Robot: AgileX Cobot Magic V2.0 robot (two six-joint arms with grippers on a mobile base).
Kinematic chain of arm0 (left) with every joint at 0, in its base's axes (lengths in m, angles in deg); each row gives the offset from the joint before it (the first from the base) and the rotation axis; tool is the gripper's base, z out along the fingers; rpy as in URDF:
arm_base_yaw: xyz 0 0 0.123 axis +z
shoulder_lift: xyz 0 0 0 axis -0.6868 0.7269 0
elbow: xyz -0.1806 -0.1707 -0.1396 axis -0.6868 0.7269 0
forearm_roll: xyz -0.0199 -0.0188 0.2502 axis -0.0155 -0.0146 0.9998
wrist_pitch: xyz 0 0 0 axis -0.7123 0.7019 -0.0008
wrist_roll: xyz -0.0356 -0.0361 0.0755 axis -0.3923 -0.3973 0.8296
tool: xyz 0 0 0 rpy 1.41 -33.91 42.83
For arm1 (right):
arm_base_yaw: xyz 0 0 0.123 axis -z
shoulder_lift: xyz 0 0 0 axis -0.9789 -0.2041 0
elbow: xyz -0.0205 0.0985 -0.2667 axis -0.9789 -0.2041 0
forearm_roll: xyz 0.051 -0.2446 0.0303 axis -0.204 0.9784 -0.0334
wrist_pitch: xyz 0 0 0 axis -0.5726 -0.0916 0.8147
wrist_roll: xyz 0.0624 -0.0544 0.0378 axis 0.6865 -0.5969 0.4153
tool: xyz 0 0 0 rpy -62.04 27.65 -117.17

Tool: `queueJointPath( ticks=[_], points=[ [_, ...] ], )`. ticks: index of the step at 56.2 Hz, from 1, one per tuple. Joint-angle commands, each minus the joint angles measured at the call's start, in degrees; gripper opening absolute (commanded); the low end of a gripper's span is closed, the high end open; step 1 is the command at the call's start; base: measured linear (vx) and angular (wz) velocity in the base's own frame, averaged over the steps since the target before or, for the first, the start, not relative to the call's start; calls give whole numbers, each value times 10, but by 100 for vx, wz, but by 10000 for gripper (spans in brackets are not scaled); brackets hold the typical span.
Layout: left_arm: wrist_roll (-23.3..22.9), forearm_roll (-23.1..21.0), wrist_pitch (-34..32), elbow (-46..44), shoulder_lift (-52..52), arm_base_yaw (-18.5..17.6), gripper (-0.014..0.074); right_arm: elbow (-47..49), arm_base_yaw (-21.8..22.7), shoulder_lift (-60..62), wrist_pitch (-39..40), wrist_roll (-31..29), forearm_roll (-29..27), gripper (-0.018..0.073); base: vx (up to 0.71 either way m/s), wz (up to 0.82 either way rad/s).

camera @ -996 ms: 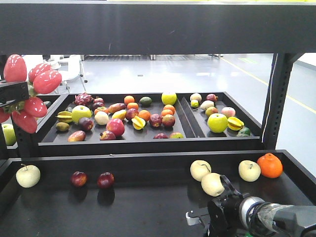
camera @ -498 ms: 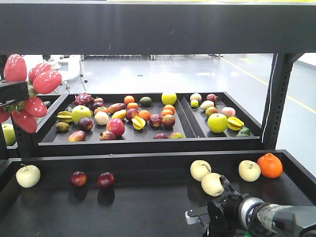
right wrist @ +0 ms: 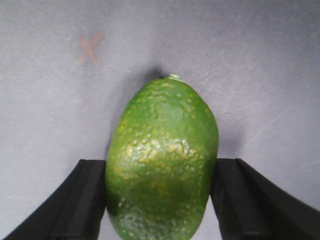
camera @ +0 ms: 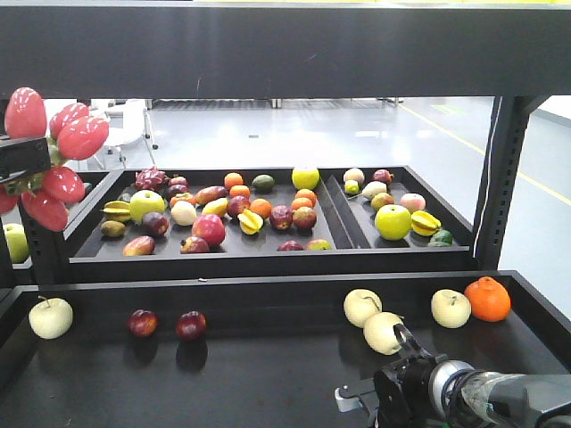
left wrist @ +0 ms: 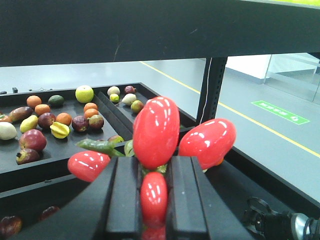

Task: Pick snacks and fruit into basket
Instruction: 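Close the right gripper on the lime and lift it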

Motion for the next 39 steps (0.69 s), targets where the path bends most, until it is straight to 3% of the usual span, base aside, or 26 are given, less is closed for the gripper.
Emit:
queueJointPath(
  ticks=[1, 3, 22, 39],
  points=[
    [-4, -6, -55, -16, -7, -3, -7, 15, 3, 34, 12, -2, 32, 17, 0, 0],
    [-4, -6, -55, -16, -7, -3, -7, 15, 3, 34, 13, -1, 33, -17, 0, 0],
    [-4, -5, -55, -16, -7, -3, -7, 17, 3, 62, 7, -1, 31, -14, 0, 0],
    [-4, -5, -54, -16, -7, -3, -6, 17, 3, 181, 2, -11, -2, -10, 0, 0]
  ],
)
